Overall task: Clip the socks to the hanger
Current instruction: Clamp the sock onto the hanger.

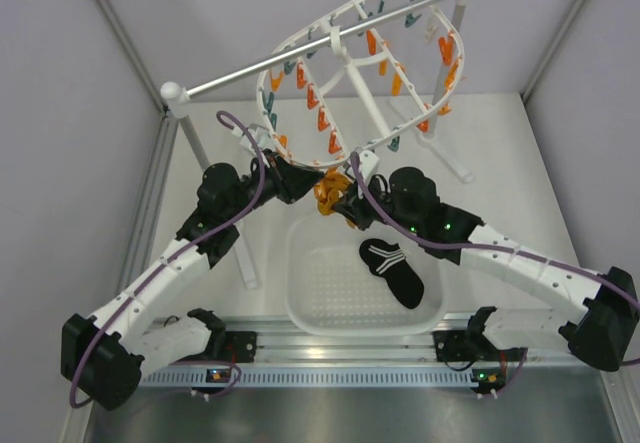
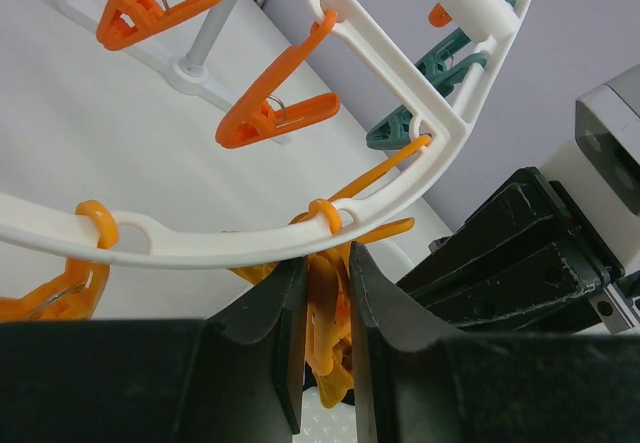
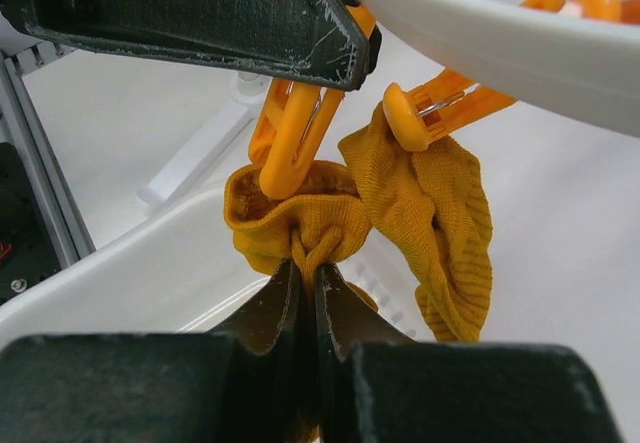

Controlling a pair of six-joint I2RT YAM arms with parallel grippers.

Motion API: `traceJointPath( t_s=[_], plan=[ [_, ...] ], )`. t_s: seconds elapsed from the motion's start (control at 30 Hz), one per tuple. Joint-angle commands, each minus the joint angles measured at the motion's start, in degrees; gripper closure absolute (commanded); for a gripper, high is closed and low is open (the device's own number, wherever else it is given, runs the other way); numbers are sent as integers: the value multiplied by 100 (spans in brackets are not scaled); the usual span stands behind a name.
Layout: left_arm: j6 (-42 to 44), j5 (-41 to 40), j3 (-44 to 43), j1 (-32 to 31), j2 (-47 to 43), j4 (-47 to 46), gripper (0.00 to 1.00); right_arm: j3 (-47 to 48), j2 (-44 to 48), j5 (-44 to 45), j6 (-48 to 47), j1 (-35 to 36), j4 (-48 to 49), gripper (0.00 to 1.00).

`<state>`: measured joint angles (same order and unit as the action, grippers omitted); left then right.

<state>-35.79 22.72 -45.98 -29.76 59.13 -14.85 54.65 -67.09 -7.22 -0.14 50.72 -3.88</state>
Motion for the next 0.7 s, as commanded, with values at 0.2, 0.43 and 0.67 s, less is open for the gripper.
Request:
traceJointPath(
  t_s=[0.2, 0.43, 0.67],
  plan=[
    [81, 417, -69, -21, -16, 228, 100, 432, 29, -25, 304, -53, 581, 100],
    [37, 435, -131, -21, 10, 254, 96, 520, -67, 10, 445, -53, 652, 100],
    [19, 268, -175, -12, -200, 500, 48, 485, -155, 46, 427, -53, 652, 100]
  ],
)
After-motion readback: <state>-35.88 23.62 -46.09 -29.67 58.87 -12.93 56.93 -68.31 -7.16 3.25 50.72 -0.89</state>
